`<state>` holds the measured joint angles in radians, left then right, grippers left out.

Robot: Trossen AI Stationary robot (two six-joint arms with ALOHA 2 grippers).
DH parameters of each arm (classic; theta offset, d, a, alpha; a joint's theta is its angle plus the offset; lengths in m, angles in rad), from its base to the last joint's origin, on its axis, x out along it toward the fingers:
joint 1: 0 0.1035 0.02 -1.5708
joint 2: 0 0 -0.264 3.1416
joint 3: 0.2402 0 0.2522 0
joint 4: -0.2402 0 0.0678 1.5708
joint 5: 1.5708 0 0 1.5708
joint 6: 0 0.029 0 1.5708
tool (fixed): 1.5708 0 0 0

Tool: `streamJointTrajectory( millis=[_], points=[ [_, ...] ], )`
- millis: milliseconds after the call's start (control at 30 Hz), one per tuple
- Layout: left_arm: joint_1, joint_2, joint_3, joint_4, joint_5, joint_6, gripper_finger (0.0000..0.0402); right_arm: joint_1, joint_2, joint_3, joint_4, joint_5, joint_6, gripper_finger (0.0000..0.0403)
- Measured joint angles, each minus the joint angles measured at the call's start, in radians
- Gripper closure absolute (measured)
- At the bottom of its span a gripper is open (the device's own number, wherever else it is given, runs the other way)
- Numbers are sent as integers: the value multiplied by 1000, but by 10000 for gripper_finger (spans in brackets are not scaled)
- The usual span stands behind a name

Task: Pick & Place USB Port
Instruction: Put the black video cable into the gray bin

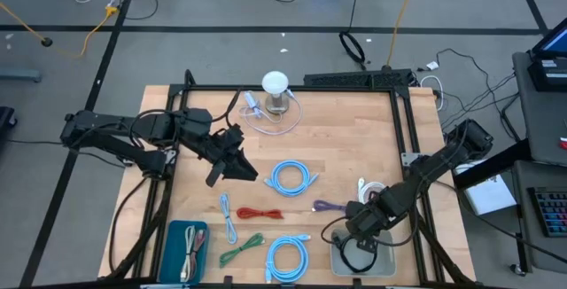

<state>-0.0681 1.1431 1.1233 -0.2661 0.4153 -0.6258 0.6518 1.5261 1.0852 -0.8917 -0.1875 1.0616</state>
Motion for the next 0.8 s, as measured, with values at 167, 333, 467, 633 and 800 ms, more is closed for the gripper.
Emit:
streamJointTrajectory(
  millis=[167,333,467,633,800],
  points=[
    [0,0,0,0,-16,3,309,-4,0,-2,65,31,19,403],
    [0,0,0,0,-16,-1,309,-10,0,-2,111,35,24,403],
    [0,0,0,0,-17,-4,309,-10,0,-2,104,60,25,403],
    [0,0,0,0,-24,-3,309,-31,0,-2,72,141,23,403],
    [0,0,0,0,-25,0,309,-64,0,-2,48,202,-13,403]
  ],
)
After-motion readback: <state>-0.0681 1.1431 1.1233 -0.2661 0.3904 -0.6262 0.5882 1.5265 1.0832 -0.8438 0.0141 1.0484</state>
